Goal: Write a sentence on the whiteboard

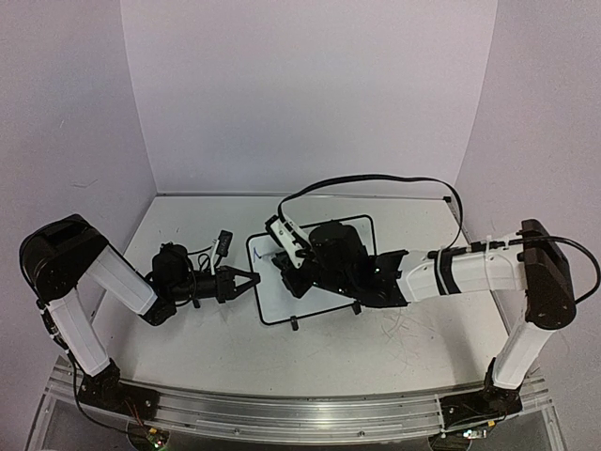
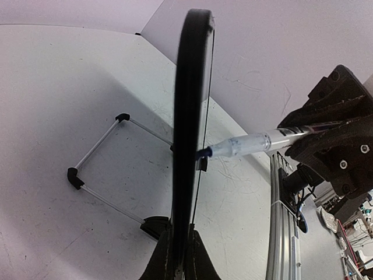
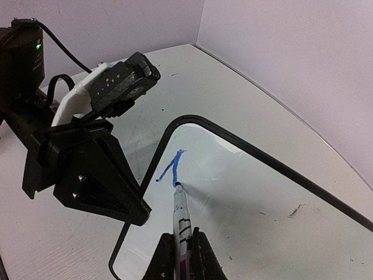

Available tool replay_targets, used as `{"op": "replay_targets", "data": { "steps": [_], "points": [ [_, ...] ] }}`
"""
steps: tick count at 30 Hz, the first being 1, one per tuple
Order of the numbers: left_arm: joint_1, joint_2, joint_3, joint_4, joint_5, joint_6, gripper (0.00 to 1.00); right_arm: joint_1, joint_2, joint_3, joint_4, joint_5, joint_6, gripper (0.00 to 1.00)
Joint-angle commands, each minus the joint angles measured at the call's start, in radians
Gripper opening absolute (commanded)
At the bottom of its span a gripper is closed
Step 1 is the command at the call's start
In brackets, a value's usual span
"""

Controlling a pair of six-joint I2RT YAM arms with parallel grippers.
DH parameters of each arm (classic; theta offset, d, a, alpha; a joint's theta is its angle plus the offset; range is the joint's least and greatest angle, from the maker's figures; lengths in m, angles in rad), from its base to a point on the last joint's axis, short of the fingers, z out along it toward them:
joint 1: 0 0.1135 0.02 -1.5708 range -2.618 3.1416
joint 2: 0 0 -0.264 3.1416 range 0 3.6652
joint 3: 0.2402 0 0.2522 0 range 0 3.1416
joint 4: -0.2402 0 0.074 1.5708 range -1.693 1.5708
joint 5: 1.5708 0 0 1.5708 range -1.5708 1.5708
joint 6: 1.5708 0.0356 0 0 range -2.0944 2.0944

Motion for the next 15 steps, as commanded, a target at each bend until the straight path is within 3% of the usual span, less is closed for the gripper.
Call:
{"op": "replay_targets", "data": {
  "steps": [1, 15],
  "points": [
    [-0.002, -0.027, -0.012, -0.038, -0.009, -0.002, 0.0, -0.014, -0.006, 0.046, -0.003, 0.07, -0.005, 0.0],
    [-0.002, -0.027, -0.01, -0.038, -0.009, -0.002, 0.0, -0.032, 0.003, 0.071, -0.001, 0.081, -0.012, 0.0]
  ]
}}
